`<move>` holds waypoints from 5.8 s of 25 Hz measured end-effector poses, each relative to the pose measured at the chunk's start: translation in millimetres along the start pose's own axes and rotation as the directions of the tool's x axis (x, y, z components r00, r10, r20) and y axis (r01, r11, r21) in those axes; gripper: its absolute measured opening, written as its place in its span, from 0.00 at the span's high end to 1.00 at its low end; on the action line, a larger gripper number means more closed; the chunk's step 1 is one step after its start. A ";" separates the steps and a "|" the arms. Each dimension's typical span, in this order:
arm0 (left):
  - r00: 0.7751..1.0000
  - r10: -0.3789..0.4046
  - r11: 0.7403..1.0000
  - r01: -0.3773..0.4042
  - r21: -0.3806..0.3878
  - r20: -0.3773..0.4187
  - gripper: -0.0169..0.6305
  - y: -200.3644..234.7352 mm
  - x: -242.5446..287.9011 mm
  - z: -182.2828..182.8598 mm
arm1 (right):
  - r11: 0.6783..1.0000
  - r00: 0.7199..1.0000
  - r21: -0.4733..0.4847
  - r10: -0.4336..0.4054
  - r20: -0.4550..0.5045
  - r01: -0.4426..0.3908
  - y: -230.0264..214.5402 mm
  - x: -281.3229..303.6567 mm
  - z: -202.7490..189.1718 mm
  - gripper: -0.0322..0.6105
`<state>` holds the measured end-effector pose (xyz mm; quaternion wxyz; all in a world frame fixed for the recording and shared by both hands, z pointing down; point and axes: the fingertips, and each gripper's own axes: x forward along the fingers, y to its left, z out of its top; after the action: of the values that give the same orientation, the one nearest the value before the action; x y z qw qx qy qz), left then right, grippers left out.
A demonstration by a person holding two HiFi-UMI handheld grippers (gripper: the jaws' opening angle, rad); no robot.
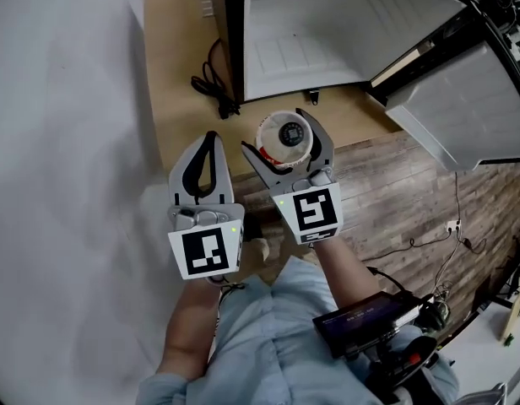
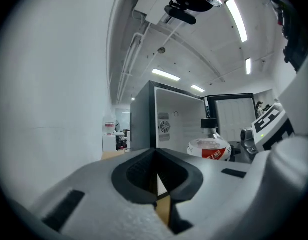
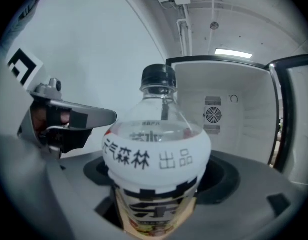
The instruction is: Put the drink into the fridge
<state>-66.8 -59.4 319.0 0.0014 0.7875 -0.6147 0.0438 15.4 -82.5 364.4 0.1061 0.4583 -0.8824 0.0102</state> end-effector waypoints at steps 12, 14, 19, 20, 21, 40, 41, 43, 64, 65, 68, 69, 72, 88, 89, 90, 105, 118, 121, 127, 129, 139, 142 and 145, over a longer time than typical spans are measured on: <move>0.991 -0.116 0.988 0.121 0.092 -0.060 0.96 -100.0 93.1 -40.4 | 0.994 0.995 0.042 -0.099 -0.030 0.101 -119.7 -25.1 -45.9 0.26; 0.992 -0.106 0.990 0.112 0.088 -0.068 0.96 -106.9 110.8 -50.1 | 0.995 0.995 0.041 -0.092 -0.043 0.093 -132.9 -24.2 -55.2 0.26; 0.989 -0.084 0.989 0.097 0.110 -0.121 0.96 -137.2 191.0 -73.8 | 0.994 0.995 0.091 -0.054 -0.086 0.062 -199.4 -0.8 -81.9 0.26; 0.988 -0.077 0.989 0.092 0.112 -0.131 0.96 -141.6 197.0 -78.1 | 0.993 0.994 0.101 -0.044 -0.096 0.054 -204.9 -1.0 -86.0 0.26; 0.989 -0.069 0.990 0.084 0.114 -0.133 0.96 -144.0 199.7 -81.0 | 0.993 0.994 0.105 -0.037 -0.100 0.047 -207.1 -1.9 -88.2 0.26; 0.996 0.088 0.992 -0.088 0.094 -0.003 0.96 -82.5 171.5 -83.1 | 0.997 0.998 -0.047 0.064 -0.020 -0.064 -161.2 27.5 -45.9 0.26; 0.995 0.096 0.991 -0.095 0.095 -0.007 0.96 -85.2 176.2 -82.6 | 0.997 0.998 -0.048 0.068 -0.012 -0.068 -170.1 31.5 -43.4 0.26; 0.994 0.104 0.990 -0.102 0.101 -0.016 0.96 -90.9 195.3 -78.3 | 0.996 0.997 -0.039 0.075 -0.007 -0.075 -195.5 45.3 -37.5 0.26; 0.989 0.141 0.982 -0.144 0.124 0.034 0.96 -71.1 256.3 -52.4 | 0.992 0.993 -0.057 0.114 0.027 -0.112 -249.2 172.5 -11.1 0.26; 0.989 0.141 0.982 -0.144 0.123 0.033 0.96 -71.4 255.9 -52.9 | 0.992 0.993 -0.054 0.116 0.034 -0.114 -249.6 174.3 -10.6 0.26; 0.989 0.142 0.982 -0.144 0.118 0.029 0.96 -70.7 253.2 -52.5 | 0.992 0.992 -0.045 0.119 0.050 -0.117 -250.0 177.1 -9.0 0.25; 0.990 0.142 0.983 -0.144 0.116 0.028 0.96 -70.6 252.2 -52.0 | 0.993 0.992 -0.042 0.115 0.052 -0.113 -250.7 177.1 -8.8 0.25; 0.990 0.138 0.984 -0.139 0.115 0.023 0.96 -72.2 250.7 -51.4 | 0.995 0.994 -0.045 0.091 0.060 -0.088 -253.7 174.1 -9.9 0.21; 0.997 0.074 0.993 -0.076 0.087 0.026 0.96 -84.3 205.9 -40.3 | 1.000 0.999 0.008 -0.029 0.039 0.029 -235.8 96.6 -27.5 0.15; 0.997 0.063 0.994 -0.066 0.089 0.035 0.96 -83.9 195.9 -37.1 | 0.999 0.998 0.007 -0.040 0.043 0.040 -226.9 86.8 -26.2 0.16; 0.998 0.053 0.994 -0.057 0.095 0.043 0.96 -83.4 186.5 -33.7 | 0.999 0.997 0.006 -0.052 0.049 0.052 -218.6 77.9 -24.5 0.18; 0.993 -0.005 0.994 -0.007 0.107 0.116 0.96 -58.7 57.8 39.6 | 0.980 0.961 0.062 -0.198 0.194 0.190 -110.1 -42.6 41.0 0.92; 0.985 -0.042 0.988 0.016 0.154 0.165 0.96 -51.5 -13.3 106.9 | 0.977 0.946 0.007 -0.208 0.249 0.213 -56.3 -107.6 115.6 0.94; 0.982 -0.031 0.988 0.002 0.156 0.185 0.96 -51.5 -13.6 113.7 | 0.978 0.948 -0.013 -0.198 0.250 0.208 -58.2 -111.6 118.7 0.94; 0.982 0.006 0.992 -0.029 0.119 0.189 0.96 -70.8 -12.6 134.7 | 0.983 0.953 -0.042 -0.163 0.255 0.179 -74.1 -123.8 131.7 0.94; 0.981 0.011 0.992 -0.036 0.122 0.195 0.96 -75.8 -12.8 135.0 | 0.984 0.953 -0.048 -0.156 0.259 0.174 -79.3 -126.2 133.5 0.94; 0.978 0.043 0.991 -0.068 0.113 0.206 0.96 -83.2 -19.3 126.7 | 0.989 0.958 -0.079 -0.101 0.268 0.127 -74.3 -127.3 125.7 0.94; 0.979 0.053 0.990 -0.077 0.115 0.197 0.96 -86.8 -21.9 124.3 | 0.990 0.960 -0.073 -0.094 0.264 0.117 -75.8 -128.7 123.0 0.94; 0.981 0.062 0.989 -0.085 0.120 0.181 0.96 -93.0 -18.0 125.4 | 0.993 0.963 -0.065 -0.082 0.257 0.102 -82.7 -128.7 122.2 0.94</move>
<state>27.4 -26.2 197.6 -0.1050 0.7636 -0.6370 0.0125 132.4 -40.7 213.1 0.0104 0.4917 -0.8662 -0.0880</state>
